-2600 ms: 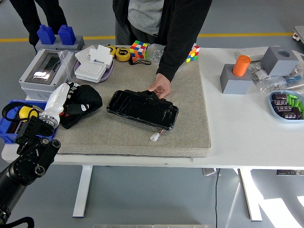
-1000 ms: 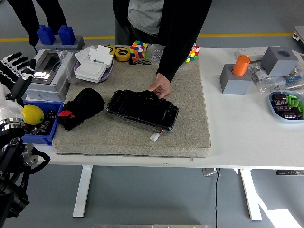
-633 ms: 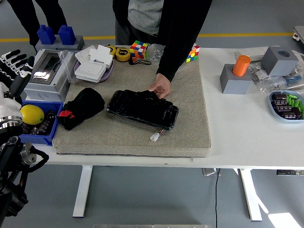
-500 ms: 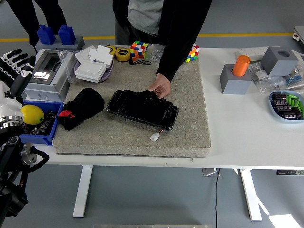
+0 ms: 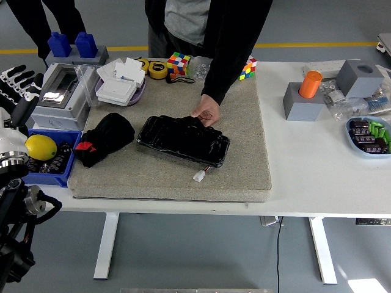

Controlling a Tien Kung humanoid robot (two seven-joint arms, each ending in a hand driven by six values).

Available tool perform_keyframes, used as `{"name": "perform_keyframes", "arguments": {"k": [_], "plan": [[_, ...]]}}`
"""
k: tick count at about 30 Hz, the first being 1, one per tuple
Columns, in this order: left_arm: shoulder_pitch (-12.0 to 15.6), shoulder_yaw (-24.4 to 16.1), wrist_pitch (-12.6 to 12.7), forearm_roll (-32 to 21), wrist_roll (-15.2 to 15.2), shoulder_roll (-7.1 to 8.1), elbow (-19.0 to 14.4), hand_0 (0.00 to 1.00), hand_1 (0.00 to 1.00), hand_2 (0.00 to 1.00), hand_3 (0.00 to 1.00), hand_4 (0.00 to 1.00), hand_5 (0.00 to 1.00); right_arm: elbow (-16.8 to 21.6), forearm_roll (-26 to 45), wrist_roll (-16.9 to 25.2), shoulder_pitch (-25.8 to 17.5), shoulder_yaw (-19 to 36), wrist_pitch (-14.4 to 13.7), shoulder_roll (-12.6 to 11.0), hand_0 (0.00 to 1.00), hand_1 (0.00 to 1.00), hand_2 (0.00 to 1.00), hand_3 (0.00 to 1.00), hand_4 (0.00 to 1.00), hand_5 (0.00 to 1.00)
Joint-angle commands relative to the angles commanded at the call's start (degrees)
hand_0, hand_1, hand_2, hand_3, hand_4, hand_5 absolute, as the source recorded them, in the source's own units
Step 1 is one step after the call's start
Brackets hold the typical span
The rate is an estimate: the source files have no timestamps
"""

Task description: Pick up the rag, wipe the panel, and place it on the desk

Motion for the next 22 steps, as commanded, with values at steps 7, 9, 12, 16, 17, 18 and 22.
{"name": "perform_keyframes", "arguments": {"k": [7,9,12,16,17,18,22], "plan": [[1.5,-0.1,-0.2,-0.2,0.3,0.12,-0.7,0.515,0.563,0.582,0.601,0.922,0.310,0.0,-0.8,-0.3,-0.5,1.1,-0.3,0.5,0.592,0.577,0.515,0.525,0.963,0.407],[1.9,-0.2,-0.3,-0.1,0.4,0.22,-0.8,0.515,0.564,0.583,0.603,0.924,0.315,0.0,-0.7,-0.3,-0.6,1.0,-0.3,0.6,0.593,0.577,0.514,0.525,0.959,0.406],[2.1,-0.3,-0.3,0.1,0.5,0.31,-1.0,0.515,0.564,0.583,0.603,0.924,0.315,0.1,-0.4,-0.3,-0.4,0.9,-0.3,0.8,0.593,0.577,0.514,0.525,0.959,0.406],[2.1,-0.4,-0.3,0.4,0.5,0.19,-1.1,0.520,0.564,0.583,0.604,0.922,0.314,0.1,-0.3,-0.3,-0.4,0.8,-0.3,0.8,0.592,0.578,0.514,0.525,0.957,0.406],[2.1,-0.3,-0.3,0.5,0.5,0.14,-1.1,0.520,0.564,0.583,0.604,0.922,0.314,0.1,-0.3,-0.3,-0.5,0.9,-0.3,0.8,0.592,0.578,0.514,0.525,0.957,0.406],[2.1,-0.2,-0.3,0.6,0.6,0.11,-1.2,0.520,0.564,0.583,0.604,0.922,0.314,0.0,-0.4,-0.3,-0.5,1.0,-0.3,0.8,0.592,0.578,0.514,0.525,0.957,0.406],[2.5,-0.1,-0.3,0.8,0.7,0.03,-1.2,0.524,0.565,0.585,0.606,0.924,0.318,0.0,-0.7,-0.4,-0.8,1.3,-0.3,0.8,0.592,0.577,0.514,0.524,0.954,0.407]]}}
